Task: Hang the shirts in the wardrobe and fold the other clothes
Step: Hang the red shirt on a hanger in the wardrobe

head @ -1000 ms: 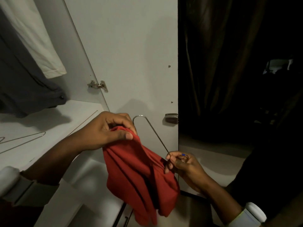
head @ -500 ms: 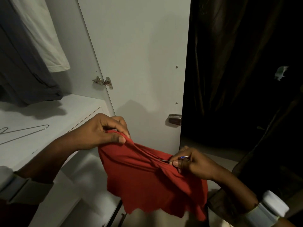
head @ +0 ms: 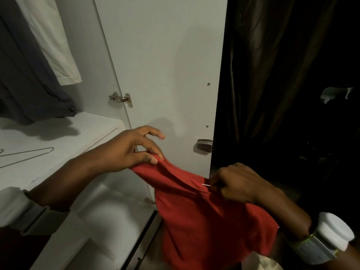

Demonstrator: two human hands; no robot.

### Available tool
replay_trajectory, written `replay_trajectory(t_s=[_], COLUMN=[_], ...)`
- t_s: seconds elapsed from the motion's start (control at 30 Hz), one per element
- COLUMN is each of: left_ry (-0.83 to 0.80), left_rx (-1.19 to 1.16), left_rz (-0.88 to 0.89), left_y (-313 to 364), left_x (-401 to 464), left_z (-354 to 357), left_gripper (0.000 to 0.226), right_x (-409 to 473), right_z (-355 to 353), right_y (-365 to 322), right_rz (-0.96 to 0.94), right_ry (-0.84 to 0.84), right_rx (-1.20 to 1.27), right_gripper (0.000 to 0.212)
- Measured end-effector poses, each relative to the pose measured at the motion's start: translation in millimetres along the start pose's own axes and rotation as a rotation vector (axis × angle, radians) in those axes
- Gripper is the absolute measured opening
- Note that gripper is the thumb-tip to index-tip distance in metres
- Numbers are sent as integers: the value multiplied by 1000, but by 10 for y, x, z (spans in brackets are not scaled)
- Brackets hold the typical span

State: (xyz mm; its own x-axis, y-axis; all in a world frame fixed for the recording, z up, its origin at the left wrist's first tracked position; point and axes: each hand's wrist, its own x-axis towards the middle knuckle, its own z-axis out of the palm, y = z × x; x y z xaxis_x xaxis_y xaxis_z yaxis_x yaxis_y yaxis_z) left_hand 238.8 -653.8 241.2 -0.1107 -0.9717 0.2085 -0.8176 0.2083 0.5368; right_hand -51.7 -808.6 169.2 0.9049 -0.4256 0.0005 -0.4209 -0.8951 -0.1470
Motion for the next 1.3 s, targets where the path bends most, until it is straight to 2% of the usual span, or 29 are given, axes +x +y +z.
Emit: replay_trajectory(t_s=[0.1,0.17,0.2,0.23,0.3,0.37,0.43,0.47,0.53,0.6,0.7,0.73,0.8,0.93,1.03,1.07,1.2,1.3], left_ry=[-114,-219,-216,-182,35,223,198,143,19,8,233,299,327,177,138,135,126,37], left_rx=[245,288,289,242,-28,-300,-387,-356,-138,-32,-293,-352,-354,-172,-61,-41,1,-56], left_rz=[-165,-246,-236,-221,-142,-48,-8,1,-6,-19,-13,-11,-7,-51,-96,-103,-107,-148], left_y=[-167,-253,-288,-292,-211,-8,218,251,241,175,207,204,207,124,70,66,31,27], left_x=[-75,-79,-72,-57,-3,95,182,206,219,199,243,261,273,169,121,99,8,-21], left_z=[94,158,167,166,175,248,433,523,667,654,510,456,385,380,356,334,281,291], left_gripper=[40,29,22,20,16,9,3,8,15,18,23,24,24,23,27,28,30,36], right_x=[-76,-102,-113,-121,-98,-28,53,98,100,73,46,45,31,43,40,27,62,99], right_z=[-75,-130,-141,-141,-130,-91,-76,-92,-119,-113,-20,36,52,66,207,225,258,269], right_y=[23,11,8,4,-53,-166,-271,-284,-259,-235,-197,-159,-147,-137,-131,-140,-186,-194], right_rz=[30,54,58,56,34,10,-47,-75,-93,-47,-42,-39,-11,-48,57,73,139,153], right_ry=[29,23,2,-23,-100,-153,-110,-63,69,114,81,51,12,140,3,3,66,34], right_rx=[-23,-37,-60,-81,-123,-190,-255,-269,-183,109,405,367,264,506,524,574,1182,1181], right_gripper=[15,10,10,13,22,21,21,20,20,13,5,5,9,14,22,22,11,4])
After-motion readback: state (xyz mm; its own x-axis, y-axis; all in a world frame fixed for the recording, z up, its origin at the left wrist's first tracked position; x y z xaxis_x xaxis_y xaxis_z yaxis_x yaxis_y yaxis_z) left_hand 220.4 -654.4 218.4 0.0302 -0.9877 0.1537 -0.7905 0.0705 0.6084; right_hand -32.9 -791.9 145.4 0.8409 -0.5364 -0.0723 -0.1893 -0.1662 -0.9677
